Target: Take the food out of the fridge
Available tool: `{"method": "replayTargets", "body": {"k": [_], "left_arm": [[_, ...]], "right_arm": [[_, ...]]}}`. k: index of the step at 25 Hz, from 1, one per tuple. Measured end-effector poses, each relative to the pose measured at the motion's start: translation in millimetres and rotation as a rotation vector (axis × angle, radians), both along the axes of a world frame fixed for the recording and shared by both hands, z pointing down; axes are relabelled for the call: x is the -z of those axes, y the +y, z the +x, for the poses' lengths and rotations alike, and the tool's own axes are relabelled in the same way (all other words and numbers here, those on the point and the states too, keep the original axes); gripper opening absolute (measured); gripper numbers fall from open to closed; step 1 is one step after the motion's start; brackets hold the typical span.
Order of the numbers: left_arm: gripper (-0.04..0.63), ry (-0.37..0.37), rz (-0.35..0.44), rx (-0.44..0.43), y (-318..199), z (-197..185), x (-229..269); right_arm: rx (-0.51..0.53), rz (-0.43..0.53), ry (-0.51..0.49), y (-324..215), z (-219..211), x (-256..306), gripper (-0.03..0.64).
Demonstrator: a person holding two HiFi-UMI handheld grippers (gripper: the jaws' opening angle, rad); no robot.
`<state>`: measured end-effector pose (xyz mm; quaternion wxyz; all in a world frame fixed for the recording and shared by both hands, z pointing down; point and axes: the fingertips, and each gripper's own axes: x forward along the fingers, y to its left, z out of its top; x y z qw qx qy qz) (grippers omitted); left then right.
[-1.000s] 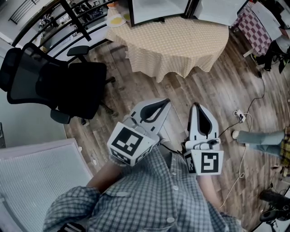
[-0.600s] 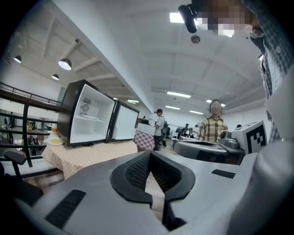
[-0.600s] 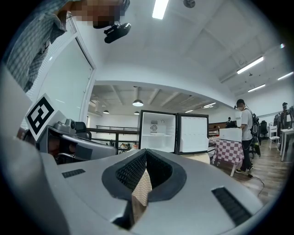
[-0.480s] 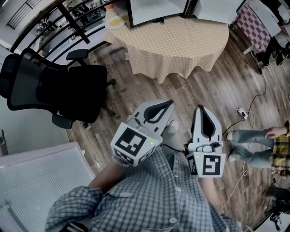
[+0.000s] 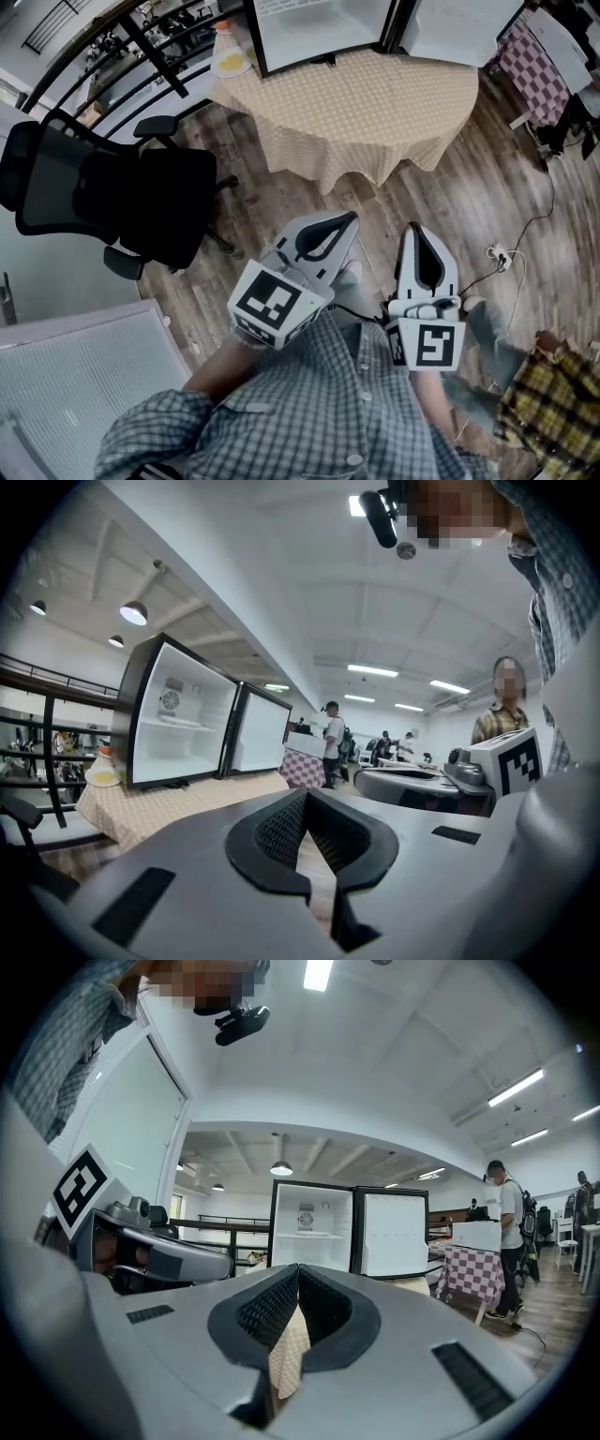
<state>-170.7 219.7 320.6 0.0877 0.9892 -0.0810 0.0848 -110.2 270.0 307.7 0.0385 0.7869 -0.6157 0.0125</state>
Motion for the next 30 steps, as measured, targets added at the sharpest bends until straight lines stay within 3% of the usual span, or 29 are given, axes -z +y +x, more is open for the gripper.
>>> {"method": "replayTargets", "body": {"k": [17,25,30], "left_arm": [[0.006,-0.001,0.014,0.18,-46.0,115.7,10.6],[0.006,-0.008,0.011,0.246,-56.2,129.6,6.1],[0.006,-0.017,0.006,0.248,-68.0,134.9,-3.2]], "right_arm": [[0.199,-0.005,0.04,-63.5,121.9,0.4,0.009],[0.23,-0.001,0.045,-75.1,156.3,-4.0,0.009],[0.212,0.018,-0.047,-80.3,167.4,-10.2,0.009]]}}
